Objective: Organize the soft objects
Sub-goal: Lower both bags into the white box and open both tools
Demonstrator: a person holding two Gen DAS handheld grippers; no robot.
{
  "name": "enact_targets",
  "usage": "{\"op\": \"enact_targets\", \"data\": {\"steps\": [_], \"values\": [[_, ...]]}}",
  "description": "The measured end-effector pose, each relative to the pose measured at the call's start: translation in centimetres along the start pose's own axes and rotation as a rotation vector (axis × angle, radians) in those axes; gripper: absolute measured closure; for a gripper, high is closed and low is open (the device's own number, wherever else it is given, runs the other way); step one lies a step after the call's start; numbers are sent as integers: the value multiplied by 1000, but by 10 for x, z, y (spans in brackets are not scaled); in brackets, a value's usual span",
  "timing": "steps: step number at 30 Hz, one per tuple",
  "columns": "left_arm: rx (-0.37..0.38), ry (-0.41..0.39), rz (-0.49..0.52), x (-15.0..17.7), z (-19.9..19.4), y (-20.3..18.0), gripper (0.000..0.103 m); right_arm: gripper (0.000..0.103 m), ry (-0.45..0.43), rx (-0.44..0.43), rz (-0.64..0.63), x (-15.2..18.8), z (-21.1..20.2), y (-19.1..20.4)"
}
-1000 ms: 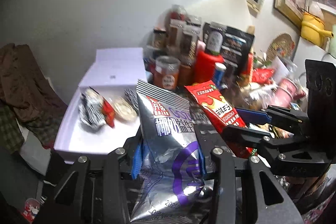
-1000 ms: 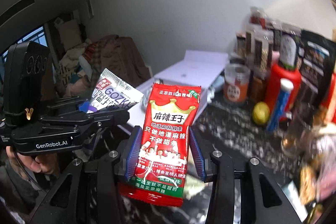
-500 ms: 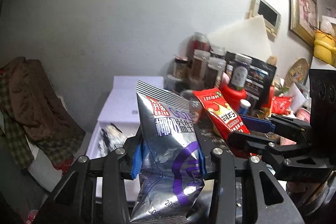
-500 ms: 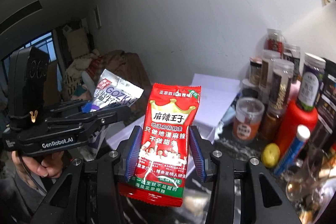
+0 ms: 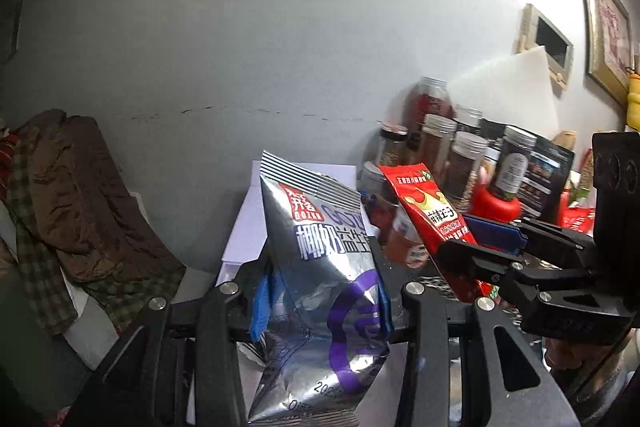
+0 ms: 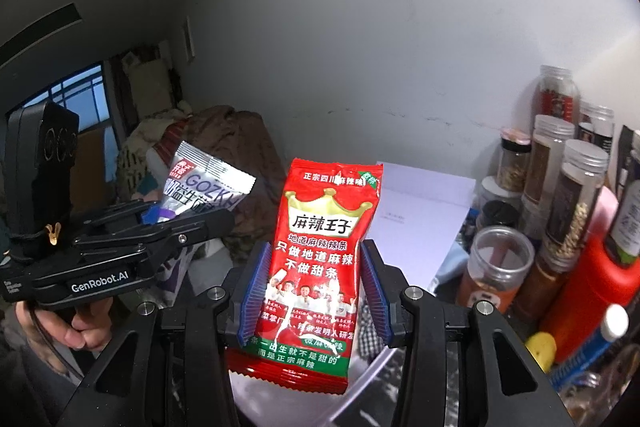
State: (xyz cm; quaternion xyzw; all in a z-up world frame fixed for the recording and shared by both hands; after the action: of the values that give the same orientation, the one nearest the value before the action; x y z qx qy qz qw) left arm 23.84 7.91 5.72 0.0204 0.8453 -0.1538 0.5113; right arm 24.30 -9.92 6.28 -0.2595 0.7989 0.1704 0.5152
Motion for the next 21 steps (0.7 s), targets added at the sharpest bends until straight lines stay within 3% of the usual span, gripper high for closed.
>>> {"op": "enact_targets", "data": {"steps": [11, 21], "values": [[-71, 83, 7, 15, 58, 24, 62, 58, 88, -45, 10, 15, 63, -11], [-93, 187, 16, 36, 96, 32, 62, 58, 178, -52, 31, 36, 88, -25]]}}
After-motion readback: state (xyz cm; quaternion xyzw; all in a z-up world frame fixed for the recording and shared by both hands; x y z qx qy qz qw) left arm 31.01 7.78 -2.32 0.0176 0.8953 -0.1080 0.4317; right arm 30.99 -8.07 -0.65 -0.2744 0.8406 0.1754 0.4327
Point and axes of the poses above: each gripper's, at about its wrist camera, not at the fingertips, and z roughly the way its jaws point, y to its left, x to its underside, the point moved 1 cm from there along z, roughly the way its jaws point, and after that the axes turned 9 degrees about -z, right-handed, at the moved point
